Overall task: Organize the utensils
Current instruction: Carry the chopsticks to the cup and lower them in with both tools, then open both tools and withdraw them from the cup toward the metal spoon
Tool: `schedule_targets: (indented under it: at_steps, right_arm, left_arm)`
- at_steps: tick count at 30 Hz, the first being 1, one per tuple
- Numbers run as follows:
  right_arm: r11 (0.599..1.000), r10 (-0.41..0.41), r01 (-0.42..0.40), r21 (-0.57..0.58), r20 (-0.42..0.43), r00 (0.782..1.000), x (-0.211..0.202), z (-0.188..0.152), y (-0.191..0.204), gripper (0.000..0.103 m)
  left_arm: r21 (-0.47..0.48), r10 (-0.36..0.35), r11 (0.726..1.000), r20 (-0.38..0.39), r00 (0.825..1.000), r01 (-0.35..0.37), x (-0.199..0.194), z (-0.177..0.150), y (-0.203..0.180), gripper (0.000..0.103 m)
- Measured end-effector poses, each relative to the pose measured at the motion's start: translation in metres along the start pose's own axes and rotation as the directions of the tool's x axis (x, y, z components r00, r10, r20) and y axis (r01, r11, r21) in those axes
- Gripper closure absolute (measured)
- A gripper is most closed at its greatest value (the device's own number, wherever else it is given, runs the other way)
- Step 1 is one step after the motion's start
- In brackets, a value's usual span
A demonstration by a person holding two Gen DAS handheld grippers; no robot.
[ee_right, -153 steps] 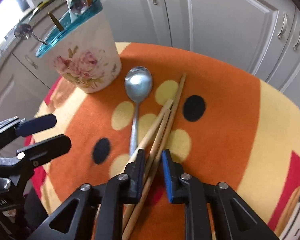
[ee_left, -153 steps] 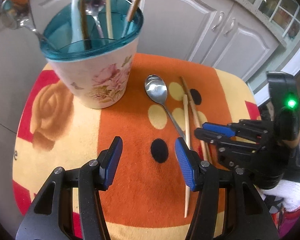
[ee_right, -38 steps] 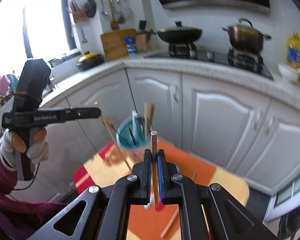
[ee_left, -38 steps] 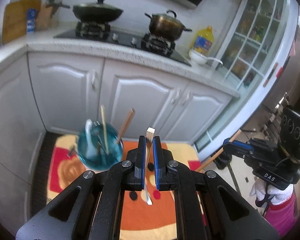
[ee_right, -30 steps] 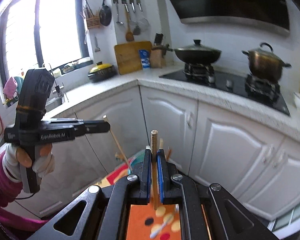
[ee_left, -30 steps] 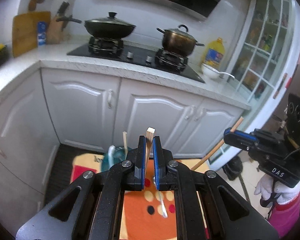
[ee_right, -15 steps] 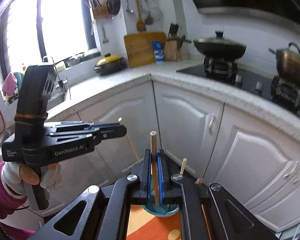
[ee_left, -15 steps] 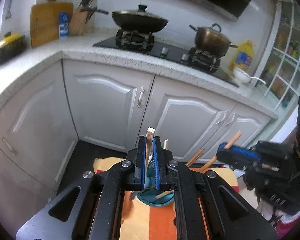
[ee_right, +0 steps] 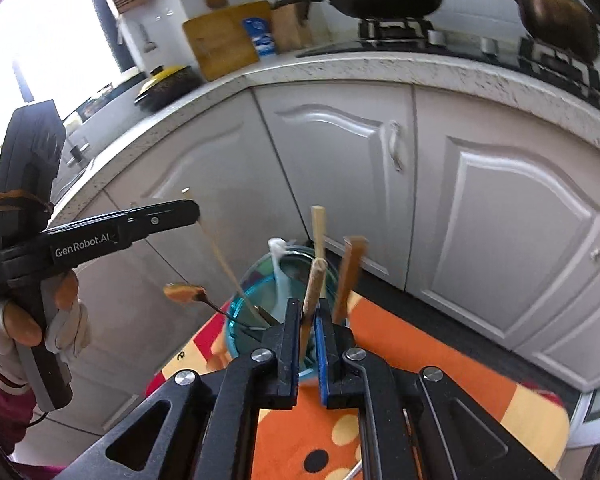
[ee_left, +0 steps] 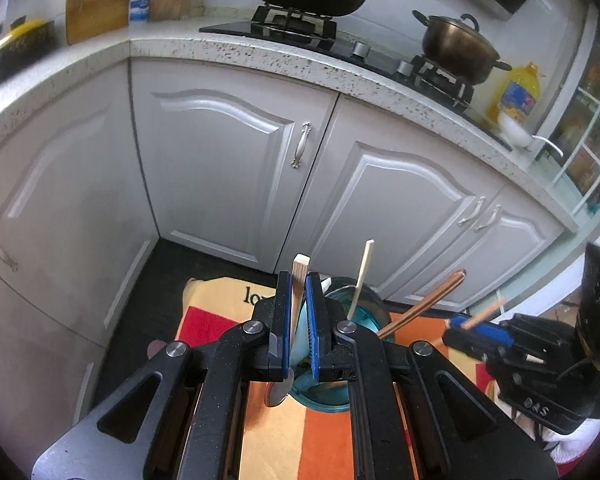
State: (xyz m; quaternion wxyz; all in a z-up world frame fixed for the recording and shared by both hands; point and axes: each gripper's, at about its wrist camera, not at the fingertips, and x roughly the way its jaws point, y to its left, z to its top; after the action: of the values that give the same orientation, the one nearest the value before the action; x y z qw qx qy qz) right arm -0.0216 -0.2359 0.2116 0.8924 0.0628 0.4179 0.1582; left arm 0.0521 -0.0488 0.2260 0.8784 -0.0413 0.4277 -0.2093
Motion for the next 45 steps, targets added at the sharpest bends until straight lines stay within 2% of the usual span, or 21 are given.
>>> schedule_targets:
  at_steps: [1, 2, 4, 5, 14, 28, 40, 45]
  right_arm:
    - [1.000, 0.001, -0.001, 0.008, 0.000, 1.000, -0.002, -0.002, -0.003, 0.072]
    - [1.000, 0.003, -0.003, 0.018, 0.002, 1.000, -0.005, -0.005, -0.006, 0.068]
    - [1.000, 0.007, -0.007, 0.030, 0.001, 1.000, -0.010, -0.009, -0.010, 0.067]
    - [0.999, 0.007, -0.007, 0.034, 0.001, 1.000, -0.013, -0.012, -0.012, 0.067]
    - [0.999, -0.001, 0.001, 0.043, 0.001, 1.000, -0.037, -0.038, -0.014, 0.067]
    - [0.997, -0.063, 0.063, 0.045, 0.006, 0.998, -0.060, -0.076, -0.009, 0.067]
    - [0.992, -0.101, 0.102, 0.077, -0.015, 0.995, -0.073, -0.107, -0.019, 0.064]
    - [0.986, -0.110, 0.114, 0.121, -0.038, 0.993, -0.070, -0.123, -0.037, 0.063]
  left_arm:
    - [-0.004, -0.003, 1.000, -0.001, 1.000, 0.003, -0.001, 0.000, 0.000, 0.093]
    - [-0.007, -0.005, 1.000, -0.001, 1.000, 0.005, -0.002, 0.000, 0.000, 0.084]
    - [-0.020, -0.010, 1.000, 0.006, 1.000, 0.010, -0.007, 0.001, 0.001, 0.067]
    - [-0.024, -0.015, 1.000, 0.011, 1.000, 0.015, -0.009, 0.001, 0.001, 0.064]
    - [0.004, -0.034, 0.999, 0.058, 0.998, 0.034, -0.044, -0.004, -0.013, 0.060]
    - [0.158, -0.010, 0.987, 0.133, 0.991, -0.011, -0.078, -0.046, -0.067, 0.060]
    - [0.227, -0.043, 0.974, 0.093, 0.995, 0.021, -0.071, -0.083, -0.102, 0.060]
    - [0.247, -0.053, 0.968, 0.063, 0.997, 0.036, -0.061, -0.095, -0.112, 0.060]
